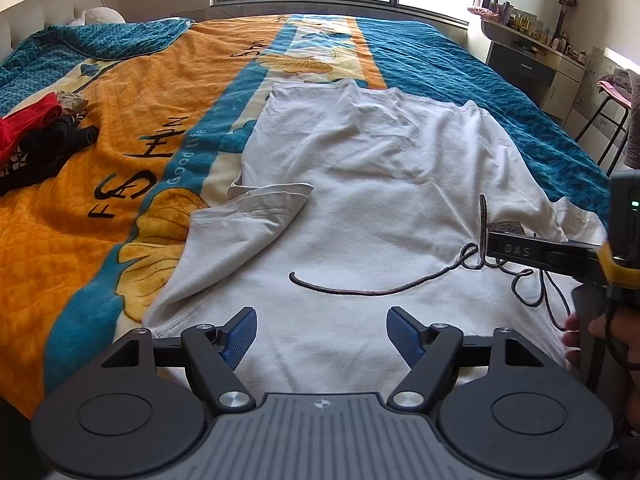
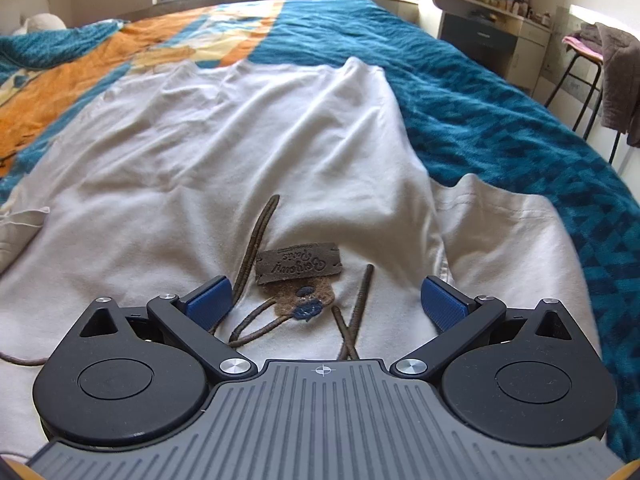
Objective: Fold clothes
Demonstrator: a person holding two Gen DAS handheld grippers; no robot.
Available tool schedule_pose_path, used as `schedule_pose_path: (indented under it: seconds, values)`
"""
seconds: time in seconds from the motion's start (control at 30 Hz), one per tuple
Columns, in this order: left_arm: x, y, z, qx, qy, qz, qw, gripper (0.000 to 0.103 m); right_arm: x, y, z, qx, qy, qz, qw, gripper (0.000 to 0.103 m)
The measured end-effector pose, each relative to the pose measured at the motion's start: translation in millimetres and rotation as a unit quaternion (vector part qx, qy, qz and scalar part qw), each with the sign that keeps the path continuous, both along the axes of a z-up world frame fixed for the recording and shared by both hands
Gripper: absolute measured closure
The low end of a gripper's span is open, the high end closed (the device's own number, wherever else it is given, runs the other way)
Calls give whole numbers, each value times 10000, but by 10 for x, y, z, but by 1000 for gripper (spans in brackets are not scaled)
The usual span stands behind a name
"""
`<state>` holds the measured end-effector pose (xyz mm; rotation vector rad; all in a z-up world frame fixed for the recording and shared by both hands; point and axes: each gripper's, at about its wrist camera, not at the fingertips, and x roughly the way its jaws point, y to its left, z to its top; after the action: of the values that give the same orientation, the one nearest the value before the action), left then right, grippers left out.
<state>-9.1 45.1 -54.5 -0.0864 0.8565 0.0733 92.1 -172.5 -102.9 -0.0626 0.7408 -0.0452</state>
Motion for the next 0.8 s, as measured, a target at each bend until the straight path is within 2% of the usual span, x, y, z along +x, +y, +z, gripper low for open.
schedule_pose_path:
  seconds: [0.1,0.17,0.27,0.37,0.43,0.57,0.63,0.7,0.77,0.8]
  values:
    - [36,68,10,-3,-26,126,9999,30,-314,-195,301,312,-414,-230,9984,0]
    - [62,69,13,-17,-31,151,9999,30,-448,-438,450,664,-537,-593,9946,0]
    - [106,28,3,-18,-5,101,9999,30,-482,-838,562,849,-709,-1276,9856,0]
    - [131,-45,-5,-23,27,-6,10000,30,-296,-1188,505,996,-416,-1646,9804,3]
    - [140,-95,-9,-12,43,-88,10000,30,-150,-1346,423,1155,-122,-1762,9775,15]
    - [157,-136,-22,47,105,-118,9999,30,123,-1406,267,995,397,-1743,9788,25]
    - [161,-144,-27,93,130,-116,9998,30,218,-1396,200,862,578,-1765,9788,43]
    - [165,-154,-35,118,156,-121,9997,30,267,-1398,141,1053,706,-1674,9777,44]
    - [170,-171,-46,126,184,-124,9997,30,292,-1392,107,1261,763,-1554,9768,53]
    - [172,-181,-51,127,198,-133,9996,30,289,-1382,107,1361,748,-1482,9767,64]
